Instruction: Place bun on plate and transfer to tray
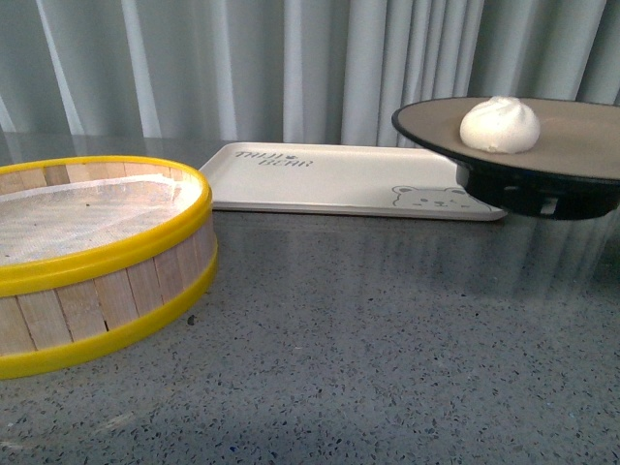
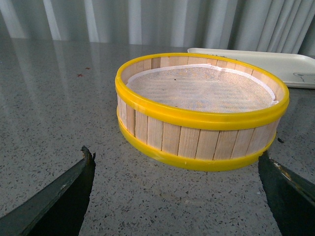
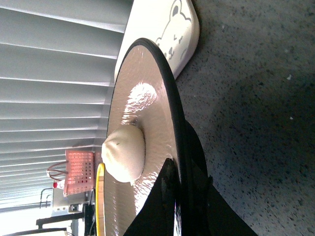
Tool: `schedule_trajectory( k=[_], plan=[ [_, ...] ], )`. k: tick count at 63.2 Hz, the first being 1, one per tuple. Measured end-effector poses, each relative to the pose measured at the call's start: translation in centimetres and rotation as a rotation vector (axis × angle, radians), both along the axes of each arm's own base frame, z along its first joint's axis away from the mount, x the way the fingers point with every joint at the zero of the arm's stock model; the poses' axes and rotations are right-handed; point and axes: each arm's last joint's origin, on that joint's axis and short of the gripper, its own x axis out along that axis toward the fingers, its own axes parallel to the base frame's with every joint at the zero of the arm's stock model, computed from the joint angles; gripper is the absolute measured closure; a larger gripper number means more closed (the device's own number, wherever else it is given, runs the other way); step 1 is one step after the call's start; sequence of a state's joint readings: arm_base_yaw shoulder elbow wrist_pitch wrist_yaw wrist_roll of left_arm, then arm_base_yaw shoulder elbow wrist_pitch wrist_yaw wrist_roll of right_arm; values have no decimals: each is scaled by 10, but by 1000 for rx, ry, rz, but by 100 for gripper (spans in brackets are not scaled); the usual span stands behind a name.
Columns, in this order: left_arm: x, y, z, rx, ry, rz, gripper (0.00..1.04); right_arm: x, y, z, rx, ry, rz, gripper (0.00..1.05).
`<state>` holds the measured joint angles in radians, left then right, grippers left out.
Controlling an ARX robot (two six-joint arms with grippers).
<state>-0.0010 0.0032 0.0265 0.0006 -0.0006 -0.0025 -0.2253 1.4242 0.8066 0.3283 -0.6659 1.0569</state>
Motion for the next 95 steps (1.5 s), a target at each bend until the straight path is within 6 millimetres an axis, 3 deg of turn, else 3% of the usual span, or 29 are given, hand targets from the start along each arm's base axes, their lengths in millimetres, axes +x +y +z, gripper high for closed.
schedule_trajectory(
  k=[7, 32, 56, 73, 84, 95],
  plan=[
    [0, 0, 0, 0, 0, 0, 7, 12, -7, 6, -6, -9, -7, 102],
    [0, 0, 0, 0, 0, 0, 7, 111, -25, -1, 44, 7, -40, 102],
    [0, 0, 0, 0, 0, 0, 7, 201, -3, -16, 46, 89, 21, 102],
    [0, 0, 0, 0, 0, 0, 7, 225, 24, -7, 17, 62, 89, 102],
    [0, 0, 0, 0, 0, 0, 7, 227, 40, -6, 7, 55, 113, 102],
    [0, 0, 0, 0, 0, 0, 7, 225, 41, -15, -6, 75, 105, 102]
  ],
)
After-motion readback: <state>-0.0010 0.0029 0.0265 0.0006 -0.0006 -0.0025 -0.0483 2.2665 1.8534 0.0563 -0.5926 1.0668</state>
